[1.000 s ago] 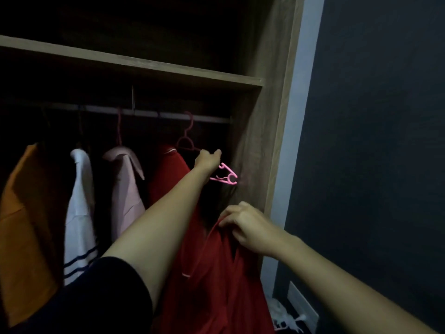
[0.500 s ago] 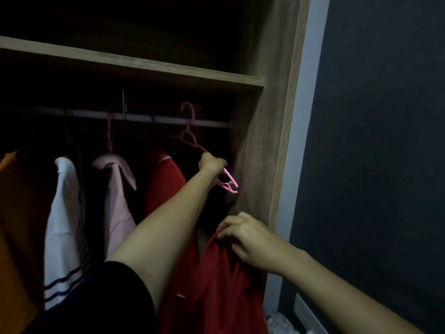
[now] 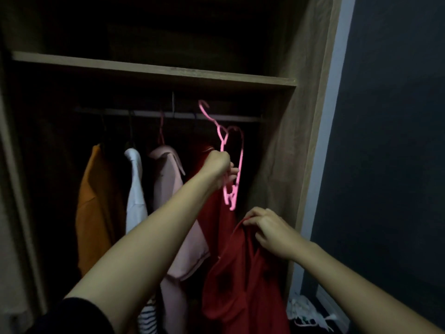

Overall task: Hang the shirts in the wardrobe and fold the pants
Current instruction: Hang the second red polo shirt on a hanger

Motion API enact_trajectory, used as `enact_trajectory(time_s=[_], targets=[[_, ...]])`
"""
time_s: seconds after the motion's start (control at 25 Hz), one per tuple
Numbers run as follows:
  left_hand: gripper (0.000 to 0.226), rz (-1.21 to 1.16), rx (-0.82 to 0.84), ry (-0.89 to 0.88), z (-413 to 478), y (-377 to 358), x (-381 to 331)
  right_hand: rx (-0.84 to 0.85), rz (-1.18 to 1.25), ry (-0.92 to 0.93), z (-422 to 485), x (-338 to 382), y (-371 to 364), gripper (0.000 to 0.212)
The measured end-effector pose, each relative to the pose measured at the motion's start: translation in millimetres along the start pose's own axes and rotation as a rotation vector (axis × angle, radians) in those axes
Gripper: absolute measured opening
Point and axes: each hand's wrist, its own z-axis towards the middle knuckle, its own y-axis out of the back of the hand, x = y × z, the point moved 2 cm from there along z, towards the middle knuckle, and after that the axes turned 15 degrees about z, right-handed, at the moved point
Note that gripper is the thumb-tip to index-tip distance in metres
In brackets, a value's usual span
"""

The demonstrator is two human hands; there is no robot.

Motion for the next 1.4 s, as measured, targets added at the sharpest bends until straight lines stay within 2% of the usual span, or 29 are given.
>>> enact_trajectory(time_s=[0.08,0.2,0.36,0.44,0.6,0.76,0.88,0.96,1.04,1.12,1.2,1.24,1.32,1.4], targets=[[0.026,0.006,-0.082,-0.013,-20.1,34.9,6.1,-0.008,0.008,-0.041,-7.3,5.0,-11.2,0.051],[0.017,0.148,-0.215,-0.056,-57.9,92.4,27.7,-0.070,0.020,-0.136,-16.3,11.3,-22.0,0.052],[0.024,0.580,-0.360,-0.346,-108.7,172.8,89.0,-0.150,0.067,-0.270,-29.6,30.6,-29.2,0.054],[0.022,0.504,-0.291,-0.366,-138.4,206.6,130.8,-0.150,0.071,-0.322,-37.4,40.3,-34.1,0.056],[0.028,0.391,-0.126,-0.254,-187.1,250.5,202.4,-0.129,0.031,-0.423,-50.5,52.0,-43.0,0.058],[0.026,0.493,-0.028,-0.220,-209.9,262.9,212.5,-0.081,0.010,-0.435,-49.8,64.1,-42.0,0.061],[0.019,0.609,-0.028,-0.319,-210.2,252.2,201.7,-0.025,-0.024,-0.365,-39.2,79.6,-40.9,0.061],[0.017,0.711,-0.043,-0.405,-206.5,234.9,198.3,-0.003,-0.028,-0.252,-30.3,95.5,-42.2,0.059],[0.043,0.835,-0.037,-0.493,-205.9,210.6,199.0,0.002,-0.010,-0.084,-23.0,114.6,-41.5,0.058],[0.048,0.863,-0.130,-0.589,-203.7,191.8,197.1,0.044,-0.020,0.059,-21.3,127.0,-35.4,0.050],[0.036,0.794,-0.259,-0.670,-202.5,185.2,191.9,0.047,-0.107,0.146,-24.4,128.1,-23.4,0.037],[0.029,0.754,-0.282,-0.705,-203.4,181.7,187.2,0.007,-0.166,0.191,-26.8,125.1,-16.8,0.039],[0.021,0.748,-0.353,-0.813,-204.1,173.8,175.5,-0.168,-0.295,0.331,-30.5,118.6,-7.0,0.057],[0.020,0.856,-0.578,-0.913,-203.9,166.4,163.1,-0.321,-0.358,0.398,-29.3,117.5,-2.1,0.056]])
